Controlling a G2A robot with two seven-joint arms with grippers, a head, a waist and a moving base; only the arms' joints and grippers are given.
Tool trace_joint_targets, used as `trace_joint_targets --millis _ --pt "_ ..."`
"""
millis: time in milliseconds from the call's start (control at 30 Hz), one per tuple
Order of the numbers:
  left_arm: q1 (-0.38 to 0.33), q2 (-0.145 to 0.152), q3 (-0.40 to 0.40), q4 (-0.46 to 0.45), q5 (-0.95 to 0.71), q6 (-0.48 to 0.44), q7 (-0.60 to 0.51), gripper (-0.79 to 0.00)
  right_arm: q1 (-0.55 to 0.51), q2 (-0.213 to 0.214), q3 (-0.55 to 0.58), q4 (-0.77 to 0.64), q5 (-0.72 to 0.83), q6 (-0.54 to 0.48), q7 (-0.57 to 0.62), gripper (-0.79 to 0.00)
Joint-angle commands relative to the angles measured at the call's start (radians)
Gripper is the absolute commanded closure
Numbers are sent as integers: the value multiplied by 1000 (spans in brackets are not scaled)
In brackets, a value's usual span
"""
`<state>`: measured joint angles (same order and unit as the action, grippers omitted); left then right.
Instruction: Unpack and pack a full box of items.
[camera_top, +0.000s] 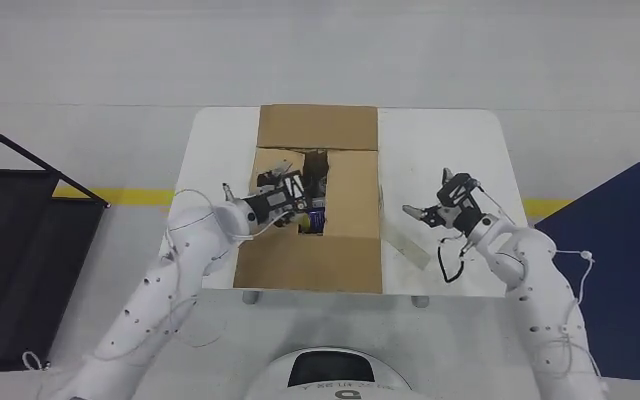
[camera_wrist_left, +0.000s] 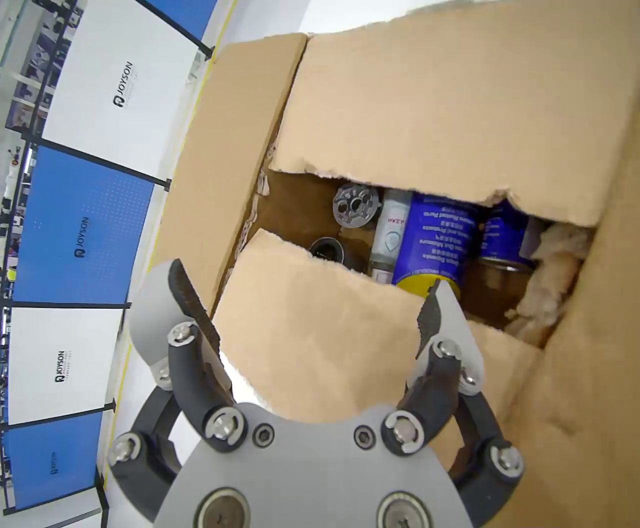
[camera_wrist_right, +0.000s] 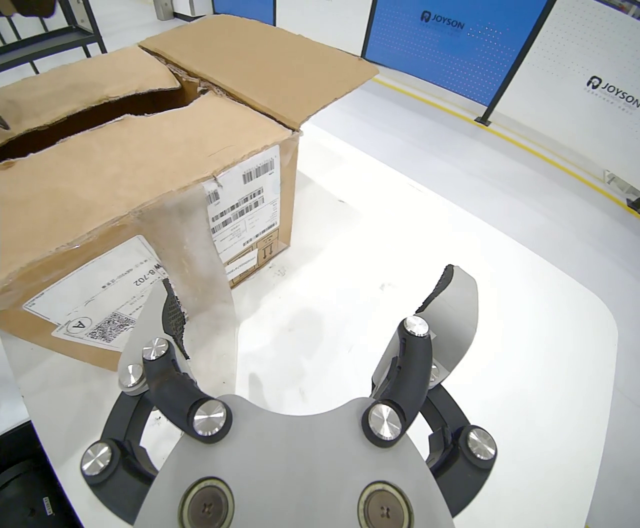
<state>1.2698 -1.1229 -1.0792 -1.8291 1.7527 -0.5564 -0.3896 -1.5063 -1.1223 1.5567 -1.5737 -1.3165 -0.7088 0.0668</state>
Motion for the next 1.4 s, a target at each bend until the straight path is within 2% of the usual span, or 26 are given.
trace_joint_targets --millis 0,167,267,533,733,833,933,1200,1367 --pt "-32 -11 47 30 16 41 -6 -785 8 0 -13 1 9 -8 -1 -785" --pt "-102 -39 141 107 61 110 -56 -785 41 -5 -52 9 29 32 29 -785" --pt "-130 -55 171 134 36 154 -23 -785 61 -8 -82 10 33 49 57 -785" --pt "-141 -67 172 84 0 216 167 -785 108 -16 -183 39 3 38 107 -785" --pt "-161 -78 189 71 0 212 169 -785 119 -9 -168 68 63 -28 105 -785" --pt "-191 -90 222 85 -4 203 159 -785 100 3 -106 76 128 -95 92 -785" --pt "-221 -106 254 107 -29 204 154 -785 55 16 -4 74 213 -84 81 -785" --pt "-318 -156 361 189 -63 199 89 -785 -170 50 306 -18 472 -177 42 -785" --pt "-369 -192 451 280 28 243 76 -785 -283 54 392 -113 542 -200 34 -785"
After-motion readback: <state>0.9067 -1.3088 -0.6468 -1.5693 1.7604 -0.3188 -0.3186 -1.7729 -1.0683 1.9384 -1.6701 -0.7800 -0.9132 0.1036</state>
